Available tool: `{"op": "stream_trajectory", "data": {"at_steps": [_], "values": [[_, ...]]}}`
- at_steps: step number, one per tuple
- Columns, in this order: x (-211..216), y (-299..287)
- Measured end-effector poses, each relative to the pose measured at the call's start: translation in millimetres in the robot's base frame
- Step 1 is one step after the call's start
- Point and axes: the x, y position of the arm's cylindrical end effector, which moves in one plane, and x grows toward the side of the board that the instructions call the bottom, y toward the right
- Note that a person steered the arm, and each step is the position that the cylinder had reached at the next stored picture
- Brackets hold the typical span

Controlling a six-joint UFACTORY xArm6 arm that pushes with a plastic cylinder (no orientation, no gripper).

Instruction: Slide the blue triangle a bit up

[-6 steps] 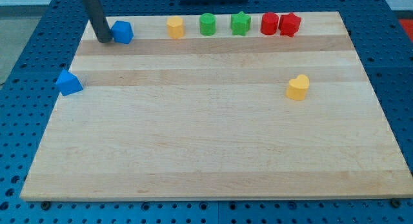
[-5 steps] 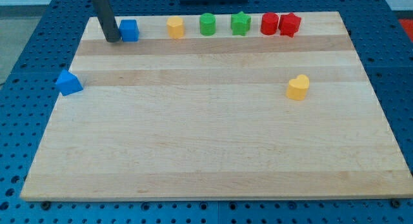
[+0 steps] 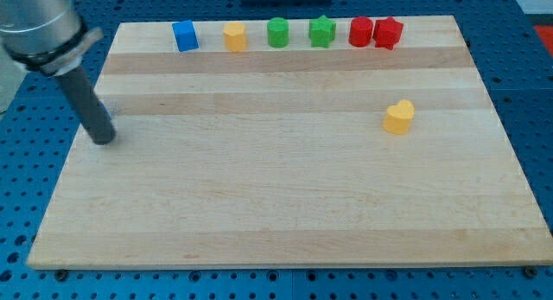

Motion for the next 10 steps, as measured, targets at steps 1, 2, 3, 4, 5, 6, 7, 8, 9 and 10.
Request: {"op": "stream_trajectory", "data": {"at_steps": [1,2,3,4,5,6,7,8,9,10], "values": [[-20,-18],[-47,-15],[-69,-15],[-79,-15],[-63,-35],[-85,-35],[-106,-34],[-124,-34],[-133,-23],[-106,-9]]}}
